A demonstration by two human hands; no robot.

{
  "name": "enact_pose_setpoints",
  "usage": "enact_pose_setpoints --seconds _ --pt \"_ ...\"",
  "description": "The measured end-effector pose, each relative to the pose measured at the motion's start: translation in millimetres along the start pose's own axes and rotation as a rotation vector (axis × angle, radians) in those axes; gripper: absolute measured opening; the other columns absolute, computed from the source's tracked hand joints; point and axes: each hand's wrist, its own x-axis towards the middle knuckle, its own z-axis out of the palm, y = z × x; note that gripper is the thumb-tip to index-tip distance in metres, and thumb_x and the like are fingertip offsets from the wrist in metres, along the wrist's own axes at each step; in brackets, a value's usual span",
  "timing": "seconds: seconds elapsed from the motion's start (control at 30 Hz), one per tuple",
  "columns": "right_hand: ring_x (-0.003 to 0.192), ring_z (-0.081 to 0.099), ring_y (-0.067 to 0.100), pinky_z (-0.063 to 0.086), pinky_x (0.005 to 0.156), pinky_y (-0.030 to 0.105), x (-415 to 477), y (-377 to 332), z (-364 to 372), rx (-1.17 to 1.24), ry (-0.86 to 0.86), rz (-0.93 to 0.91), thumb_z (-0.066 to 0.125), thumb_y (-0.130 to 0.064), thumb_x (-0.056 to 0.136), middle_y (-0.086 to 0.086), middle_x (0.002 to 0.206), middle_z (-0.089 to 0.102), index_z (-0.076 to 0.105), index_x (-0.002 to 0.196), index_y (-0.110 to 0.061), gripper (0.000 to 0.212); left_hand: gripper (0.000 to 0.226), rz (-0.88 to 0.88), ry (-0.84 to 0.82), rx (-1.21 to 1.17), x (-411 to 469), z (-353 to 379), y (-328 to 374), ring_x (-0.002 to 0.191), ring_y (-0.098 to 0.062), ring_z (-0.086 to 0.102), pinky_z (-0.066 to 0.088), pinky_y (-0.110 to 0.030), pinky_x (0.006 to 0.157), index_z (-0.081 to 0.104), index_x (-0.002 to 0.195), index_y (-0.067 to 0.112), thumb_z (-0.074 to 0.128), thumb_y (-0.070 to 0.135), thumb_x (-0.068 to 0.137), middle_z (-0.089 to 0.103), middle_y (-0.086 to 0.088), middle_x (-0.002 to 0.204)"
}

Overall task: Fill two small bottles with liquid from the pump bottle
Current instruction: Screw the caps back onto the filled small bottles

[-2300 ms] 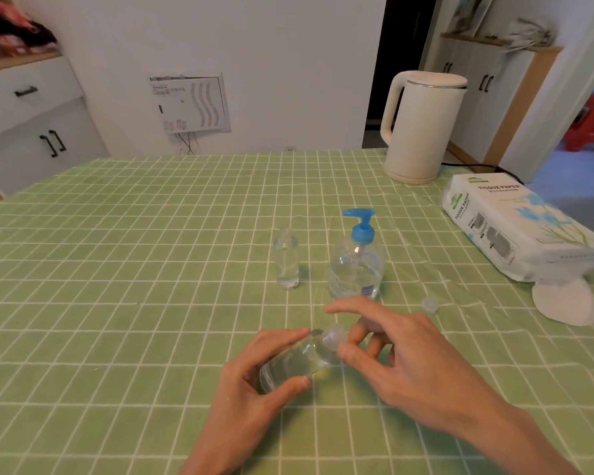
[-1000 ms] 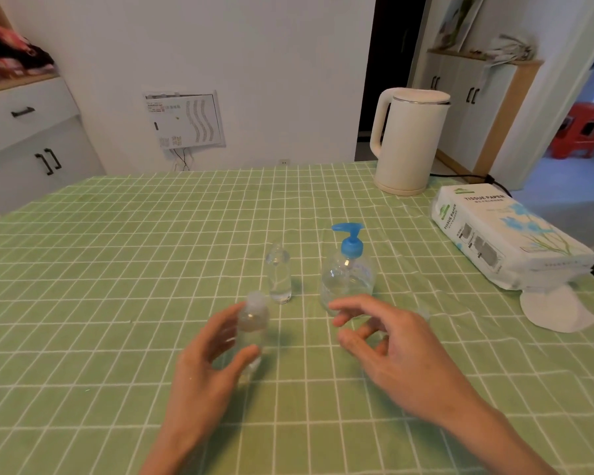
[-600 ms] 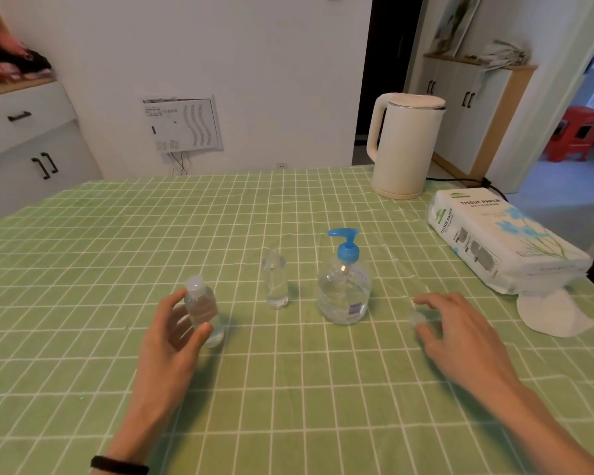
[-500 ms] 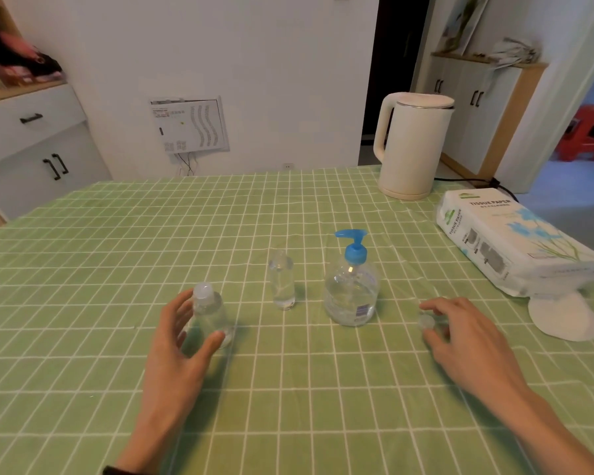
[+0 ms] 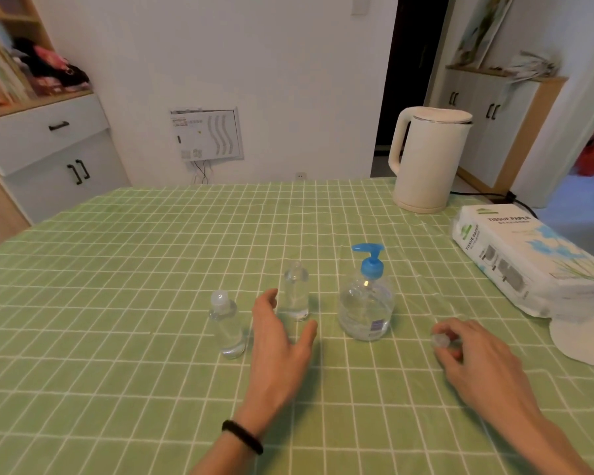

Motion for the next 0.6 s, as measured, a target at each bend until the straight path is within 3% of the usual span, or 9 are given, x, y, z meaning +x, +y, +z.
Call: enact_pose_setpoints --seconds 0.1,0.23,0.4,0.5,0.6 --pt "0.091 0.068 0.019 0.055 0.082 0.042 -0.9 2.0 2.4 0.006 0.031 -0.012 0.066 -0.028 0.105 -0.009 0.109 0.068 0.071 0.114 -0.03 0.011 0.071 -0.045 -0.004 -0.057 19.8 6.5 -2.0 0.145 -0.016 0.041 0.036 -0.041 0.125 0.027 0.152 0.015 0.072 0.02 0.098 0.04 -0.002 0.156" --pt "0.091 0.068 0.019 0.056 0.08 0.042 -0.9 4.8 4.6 0.0 0.037 -0.025 0.064 -0.03 0.106 -0.01 0.108 0.067 0.07 0.114 -0.031 0.01 0.055 -0.012 -0.024 -0.082 35.2 9.5 -8.3 0.136 -0.019 0.053 0.045 -0.044 0.119 0.034 0.143 0.021 0.069 0.016 0.1 0.052 0.0 0.146" --pt "0.087 0.068 0.016 0.056 0.075 0.041 -1.1 7.4 6.1 0.012 0.051 -0.031 0.066 -0.03 0.105 -0.012 0.102 0.066 0.07 0.112 -0.031 0.008 0.04 0.026 -0.031 -0.1 44.2 10.8 -12.7 0.115 -0.008 0.067 0.055 -0.032 0.101 0.043 0.129 0.022 0.069 0.01 0.1 0.067 0.006 0.123" --pt "0.085 0.067 0.014 0.055 0.072 0.04 -2.9 8.7 7.4 0.027 0.058 -0.039 0.069 -0.029 0.103 -0.014 0.1 0.065 0.071 0.111 -0.031 0.009 0.037 0.041 -0.038 -0.129 42.5 8.5 -14.5 0.107 -0.003 0.07 0.054 -0.021 0.089 0.048 0.123 0.022 0.072 0.01 0.098 0.07 0.005 0.117" --pt "0.084 0.067 0.012 0.056 0.072 0.039 -2.7 10.3 8.6 0.041 0.062 -0.043 0.07 -0.028 0.103 -0.015 0.101 0.065 0.071 0.111 -0.031 0.009 0.038 0.043 -0.068 -0.166 32.7 4.2 -16.5 0.104 0.0 0.071 0.054 -0.024 0.092 0.051 0.12 0.026 0.075 0.012 0.096 0.072 0.007 0.116"
